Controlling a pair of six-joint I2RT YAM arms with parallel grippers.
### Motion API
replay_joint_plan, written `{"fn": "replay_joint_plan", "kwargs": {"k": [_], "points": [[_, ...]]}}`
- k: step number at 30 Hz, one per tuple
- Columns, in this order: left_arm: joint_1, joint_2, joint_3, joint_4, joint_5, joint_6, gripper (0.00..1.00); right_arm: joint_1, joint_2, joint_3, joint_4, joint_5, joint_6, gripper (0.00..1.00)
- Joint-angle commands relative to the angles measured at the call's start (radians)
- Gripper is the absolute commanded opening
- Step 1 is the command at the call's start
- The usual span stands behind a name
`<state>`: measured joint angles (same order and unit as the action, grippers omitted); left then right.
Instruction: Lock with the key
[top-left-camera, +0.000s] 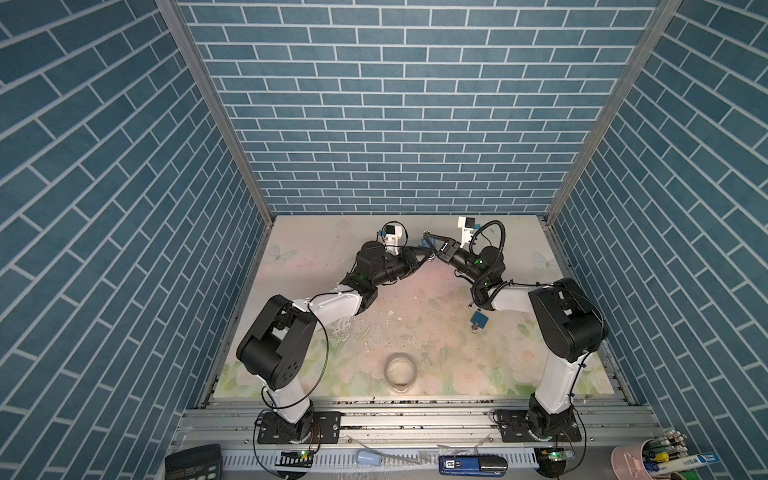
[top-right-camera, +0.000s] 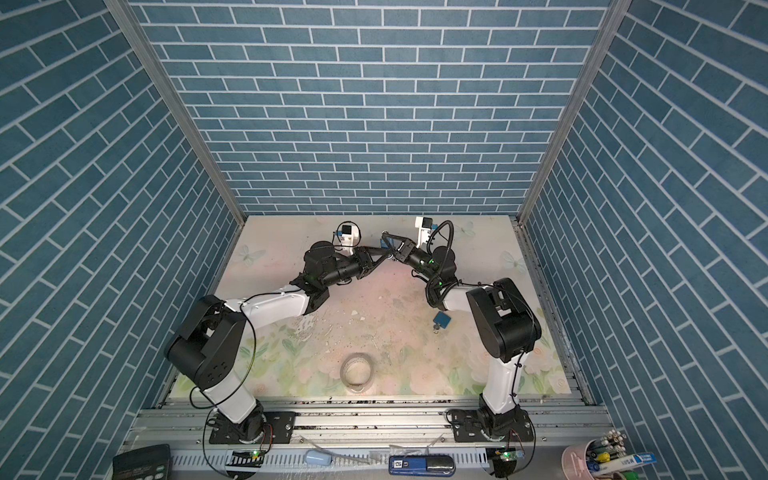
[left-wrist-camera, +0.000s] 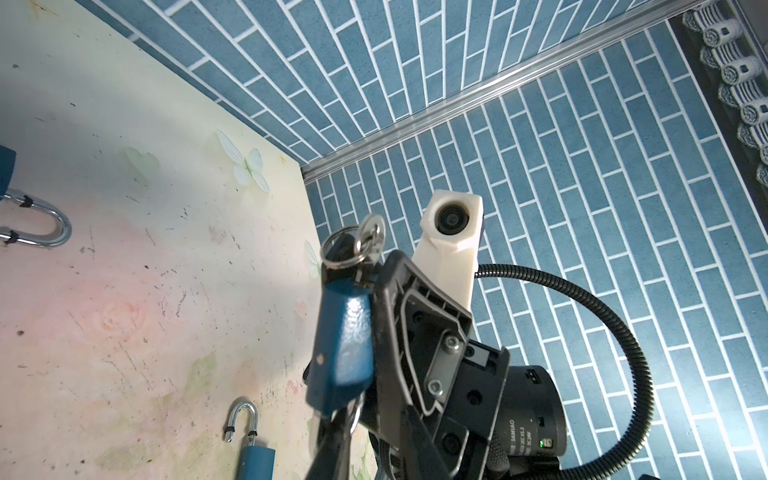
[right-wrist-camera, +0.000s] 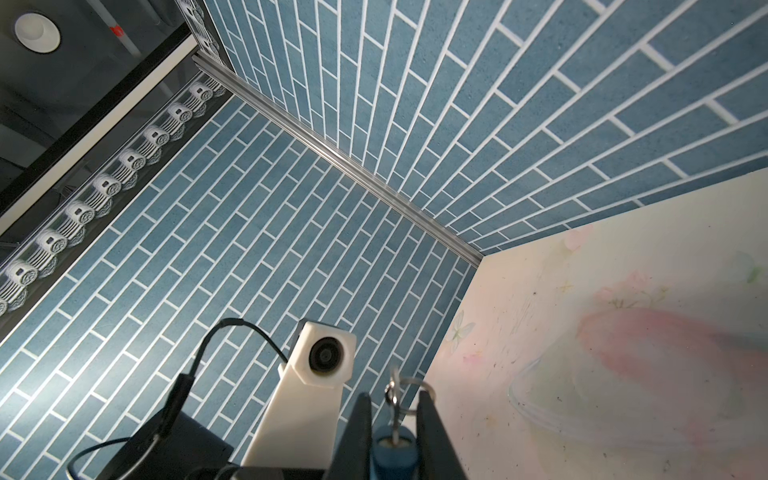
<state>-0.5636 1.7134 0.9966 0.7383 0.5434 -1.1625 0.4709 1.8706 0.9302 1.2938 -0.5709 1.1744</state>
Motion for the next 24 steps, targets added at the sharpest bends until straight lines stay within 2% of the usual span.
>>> {"fn": "replay_joint_plan", "kwargs": {"k": [1, 7, 13, 24], "points": [[0.002, 0.018, 0.027, -0.007, 0.003, 0.017, 0.23, 0.005, 0.001, 0.025, 0.071, 0.001, 0.027, 0.0], [0.002, -0.02, -0.026, -0.018, 0.006, 0.02, 0.25, 0.0, 0.001, 0.026, 0.066, -0.003, 0.026, 0.0], [0.004, -0.089, -0.083, -0.083, -0.019, 0.055, 0.36, -0.002, 0.001, 0.04, 0.06, -0.005, 0.026, 0.0], [0.006, -0.026, -0.03, -0.054, -0.019, 0.055, 0.38, 0.002, -0.005, 0.038, 0.061, -0.007, 0.029, 0.0]]}}
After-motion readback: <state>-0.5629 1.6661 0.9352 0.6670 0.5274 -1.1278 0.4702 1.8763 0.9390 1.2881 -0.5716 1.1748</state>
